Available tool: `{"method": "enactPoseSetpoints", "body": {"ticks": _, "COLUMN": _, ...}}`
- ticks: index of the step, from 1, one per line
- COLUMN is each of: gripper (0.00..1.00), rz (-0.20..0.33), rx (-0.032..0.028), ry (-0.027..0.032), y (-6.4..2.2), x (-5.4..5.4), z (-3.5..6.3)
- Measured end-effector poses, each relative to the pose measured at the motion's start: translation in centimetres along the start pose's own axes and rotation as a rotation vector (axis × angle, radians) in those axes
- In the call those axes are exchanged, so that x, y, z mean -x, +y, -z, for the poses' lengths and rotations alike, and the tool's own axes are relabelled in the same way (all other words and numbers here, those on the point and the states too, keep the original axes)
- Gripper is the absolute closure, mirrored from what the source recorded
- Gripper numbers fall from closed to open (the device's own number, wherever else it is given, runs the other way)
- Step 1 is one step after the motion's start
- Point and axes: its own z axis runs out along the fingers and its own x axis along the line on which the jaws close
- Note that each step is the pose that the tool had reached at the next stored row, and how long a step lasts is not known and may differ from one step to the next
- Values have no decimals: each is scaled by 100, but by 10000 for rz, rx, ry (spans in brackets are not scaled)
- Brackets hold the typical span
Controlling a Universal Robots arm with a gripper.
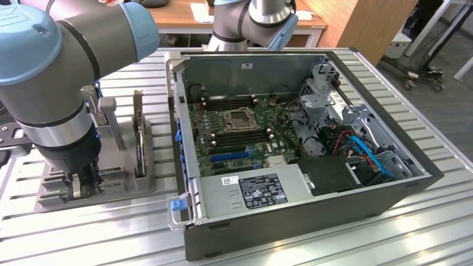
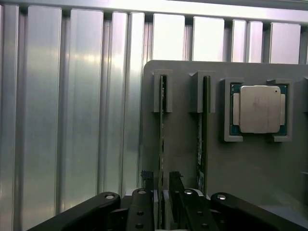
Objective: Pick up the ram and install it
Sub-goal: 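Pick up the ram and move it above insertion slot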
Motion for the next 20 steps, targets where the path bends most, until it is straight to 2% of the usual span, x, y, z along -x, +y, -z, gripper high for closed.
{"method": "enactPoseSetpoints", "body": {"ticks": 20, "gripper": 74, "rz": -2, "rx": 4, "ry": -19, "y": -11, "x": -18, "z": 19}}
